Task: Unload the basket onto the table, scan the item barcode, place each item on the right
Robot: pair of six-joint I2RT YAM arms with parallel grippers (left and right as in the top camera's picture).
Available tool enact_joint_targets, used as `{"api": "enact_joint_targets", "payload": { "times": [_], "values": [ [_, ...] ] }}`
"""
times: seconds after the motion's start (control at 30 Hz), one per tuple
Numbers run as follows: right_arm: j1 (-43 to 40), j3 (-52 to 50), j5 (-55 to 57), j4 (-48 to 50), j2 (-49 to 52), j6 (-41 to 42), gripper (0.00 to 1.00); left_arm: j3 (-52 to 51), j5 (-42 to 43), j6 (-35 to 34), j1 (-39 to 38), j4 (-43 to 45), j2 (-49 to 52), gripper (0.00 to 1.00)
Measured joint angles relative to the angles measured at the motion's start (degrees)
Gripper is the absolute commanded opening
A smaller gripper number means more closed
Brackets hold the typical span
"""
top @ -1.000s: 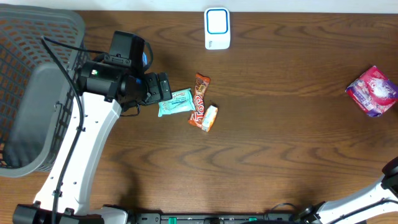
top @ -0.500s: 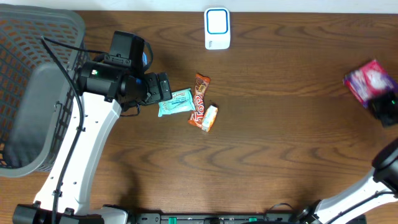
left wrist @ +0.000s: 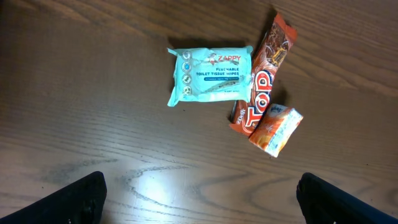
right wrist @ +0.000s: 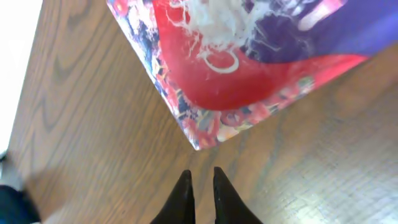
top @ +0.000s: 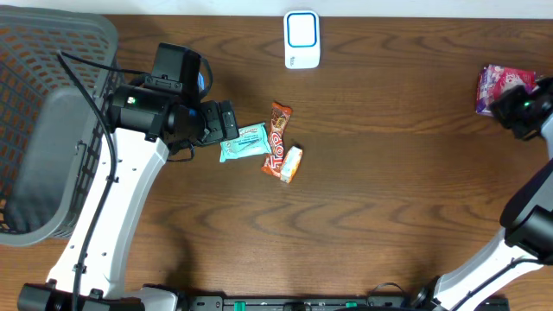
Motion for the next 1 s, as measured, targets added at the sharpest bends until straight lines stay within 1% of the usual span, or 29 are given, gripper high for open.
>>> {"api": "enact_joint_targets", "payload": {
  "times": [0.17,0.27,0.33,0.4,0.47,0.53,0.77,0.87,1.0],
  "values": [
    [-0.96,3.26,1.25,-7.17,-0.02,-2.56,0.04,0.0,0.0,-0.02,-0.02,-0.02,0.0,0.98],
    [-0.96,3.17,1.84,-8.26,-0.02,-5.11,0.01,0.0,0.0,0.0,0.0,-0.02,0.0,0.98],
    [-0.66,3.1,1.81,-7.8,-0.02,-6.34,0.01,0.0,0.0,0.0,-0.02,-0.02,0.0,0.98],
    [-0.02,2.54,1.77,-6.21,-0.02,-7.15,0.01,0.0,0.0,-0.02,0.0,-0.02,0.0,0.98],
    [1.51,1.53,1.81,-3.26,-0.02,-8.39,0.04,0.0,0.0,0.0,-0.02,-0.02,0.0,0.98],
    [3.63,0.13,2.47,1.07,-0.02,-9.92,0.05,0.0,0.0,-0.02,0.0,-0.02,0.0,0.98],
    [10.21,-3.5,11.08,11.93,-0.02,-12.35,0.08,0.0,0.0,-0.02,0.0,-0.02,0.0,0.98],
    [10.64,-4.42,15.19,15.02,0.0,-12.59,0.09,0.0,0.0,-0.02,-0.02,-0.02,0.0,0.98],
    [10.14,-4.68,19.12,17.79,0.31,-13.42,0.08,0.0,0.0,-0.02,-0.02,-0.02,0.0,0.98]
  ]
}}
